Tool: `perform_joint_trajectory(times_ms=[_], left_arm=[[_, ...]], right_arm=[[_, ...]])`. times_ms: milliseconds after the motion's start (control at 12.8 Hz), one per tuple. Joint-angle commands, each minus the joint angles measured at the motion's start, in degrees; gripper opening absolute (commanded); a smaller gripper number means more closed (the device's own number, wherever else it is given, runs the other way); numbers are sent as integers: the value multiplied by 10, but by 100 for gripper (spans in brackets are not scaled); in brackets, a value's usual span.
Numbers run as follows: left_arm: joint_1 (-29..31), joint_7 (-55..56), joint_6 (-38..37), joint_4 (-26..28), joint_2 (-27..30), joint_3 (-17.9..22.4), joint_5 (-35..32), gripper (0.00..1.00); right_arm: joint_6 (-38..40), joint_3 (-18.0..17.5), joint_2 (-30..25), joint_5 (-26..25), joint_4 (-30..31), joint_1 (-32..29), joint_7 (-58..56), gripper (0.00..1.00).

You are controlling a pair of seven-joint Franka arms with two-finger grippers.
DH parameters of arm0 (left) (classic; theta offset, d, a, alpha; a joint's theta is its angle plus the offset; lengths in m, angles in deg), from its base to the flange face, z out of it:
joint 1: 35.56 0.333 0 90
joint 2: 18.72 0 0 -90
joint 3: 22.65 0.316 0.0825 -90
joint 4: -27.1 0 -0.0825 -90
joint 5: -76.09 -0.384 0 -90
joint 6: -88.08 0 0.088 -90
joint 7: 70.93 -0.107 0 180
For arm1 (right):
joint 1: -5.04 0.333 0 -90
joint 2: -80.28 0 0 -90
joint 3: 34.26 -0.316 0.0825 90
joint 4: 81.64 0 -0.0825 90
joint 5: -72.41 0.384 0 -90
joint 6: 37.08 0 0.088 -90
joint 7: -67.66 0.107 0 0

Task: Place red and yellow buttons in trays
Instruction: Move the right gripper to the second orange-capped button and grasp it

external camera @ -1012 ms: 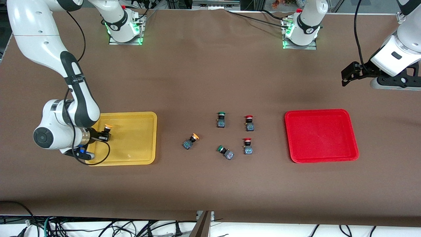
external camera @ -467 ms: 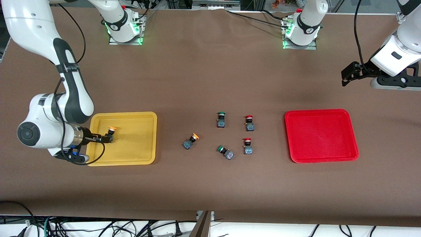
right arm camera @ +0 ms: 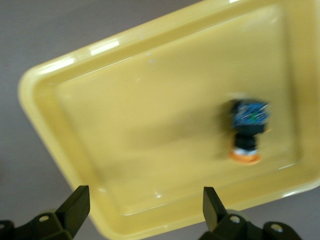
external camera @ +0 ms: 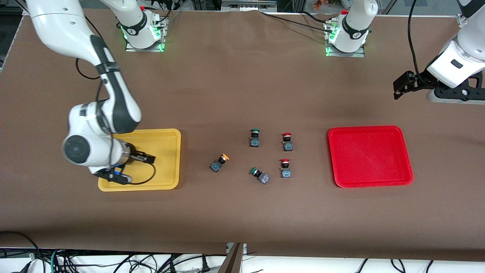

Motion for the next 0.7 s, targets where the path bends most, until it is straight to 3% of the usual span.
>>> perform_joint_trajectory(times_ms=[0, 234, 623], left_arm=[[4, -13, 0, 4, 7, -2, 2, 100], [4, -13, 0, 4, 7, -2, 2, 100], [4, -13, 0, 4, 7, -2, 3, 100]], right_arm=[[-63, 3, 11, 5, -1, 52, 106, 100], [-182, 4, 51, 1, -1, 114, 250, 100], [-324, 6, 102, -2, -4, 170, 375, 100]])
